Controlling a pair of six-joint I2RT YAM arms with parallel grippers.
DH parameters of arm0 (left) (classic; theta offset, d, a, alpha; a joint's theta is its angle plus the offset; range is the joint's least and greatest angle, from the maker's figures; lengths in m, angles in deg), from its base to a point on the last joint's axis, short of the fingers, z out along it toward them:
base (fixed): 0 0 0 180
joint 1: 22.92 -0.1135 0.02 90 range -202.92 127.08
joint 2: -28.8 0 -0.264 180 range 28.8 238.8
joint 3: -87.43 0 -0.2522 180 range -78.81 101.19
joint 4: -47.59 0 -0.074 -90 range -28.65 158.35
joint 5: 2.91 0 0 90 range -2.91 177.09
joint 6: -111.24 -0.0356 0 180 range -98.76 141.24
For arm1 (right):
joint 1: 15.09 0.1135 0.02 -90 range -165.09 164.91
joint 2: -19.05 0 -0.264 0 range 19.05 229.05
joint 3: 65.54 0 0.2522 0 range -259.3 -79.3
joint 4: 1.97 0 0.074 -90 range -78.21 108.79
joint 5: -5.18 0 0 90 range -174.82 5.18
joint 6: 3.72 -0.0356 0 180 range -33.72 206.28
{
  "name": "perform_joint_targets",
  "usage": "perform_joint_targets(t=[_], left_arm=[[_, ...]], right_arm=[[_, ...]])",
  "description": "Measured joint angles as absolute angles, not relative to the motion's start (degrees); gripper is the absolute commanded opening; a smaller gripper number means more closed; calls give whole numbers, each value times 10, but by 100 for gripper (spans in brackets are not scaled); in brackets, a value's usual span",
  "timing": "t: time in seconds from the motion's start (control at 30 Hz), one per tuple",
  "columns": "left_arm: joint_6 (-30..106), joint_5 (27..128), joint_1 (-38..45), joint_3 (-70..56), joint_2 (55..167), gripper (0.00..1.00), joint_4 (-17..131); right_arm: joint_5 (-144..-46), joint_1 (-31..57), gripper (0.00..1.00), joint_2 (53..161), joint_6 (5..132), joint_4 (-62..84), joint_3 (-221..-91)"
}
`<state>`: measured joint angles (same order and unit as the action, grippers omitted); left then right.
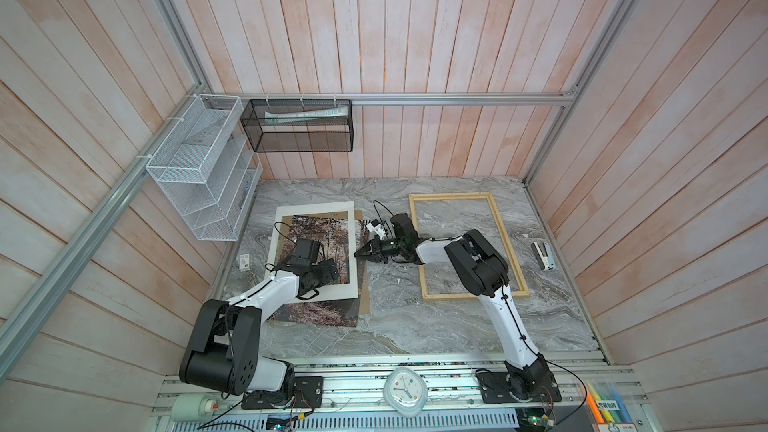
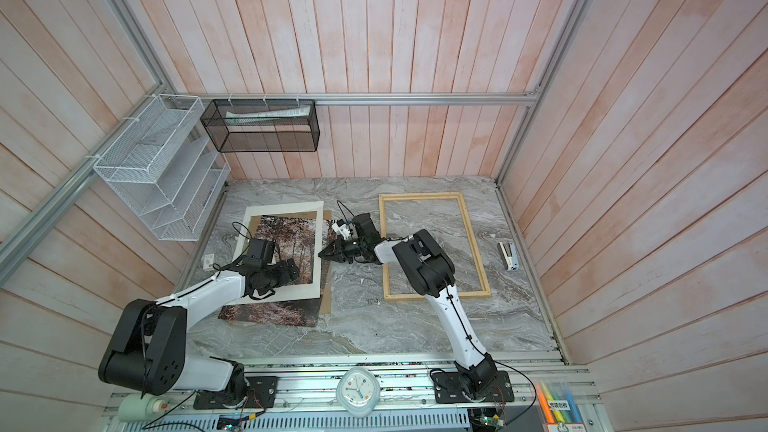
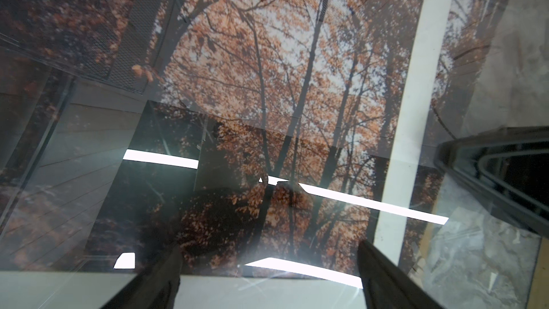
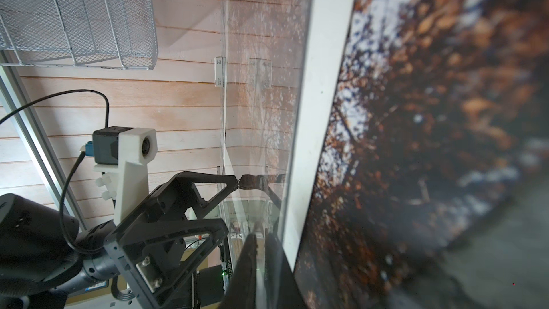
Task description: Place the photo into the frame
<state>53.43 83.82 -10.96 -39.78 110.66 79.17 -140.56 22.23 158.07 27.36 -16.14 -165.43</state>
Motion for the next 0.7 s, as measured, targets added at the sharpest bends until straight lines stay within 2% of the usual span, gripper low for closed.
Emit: perform_joint_targets(t=[0.4, 0.7], left_arm=[[538, 831, -108, -368, 1083, 93, 857], [529, 848, -109, -284, 1073, 93, 927]], right_arm=[[-1408, 223, 2, 1581, 274, -169, -1654], [-1420, 221, 0, 1569, 274, -180, -1648]])
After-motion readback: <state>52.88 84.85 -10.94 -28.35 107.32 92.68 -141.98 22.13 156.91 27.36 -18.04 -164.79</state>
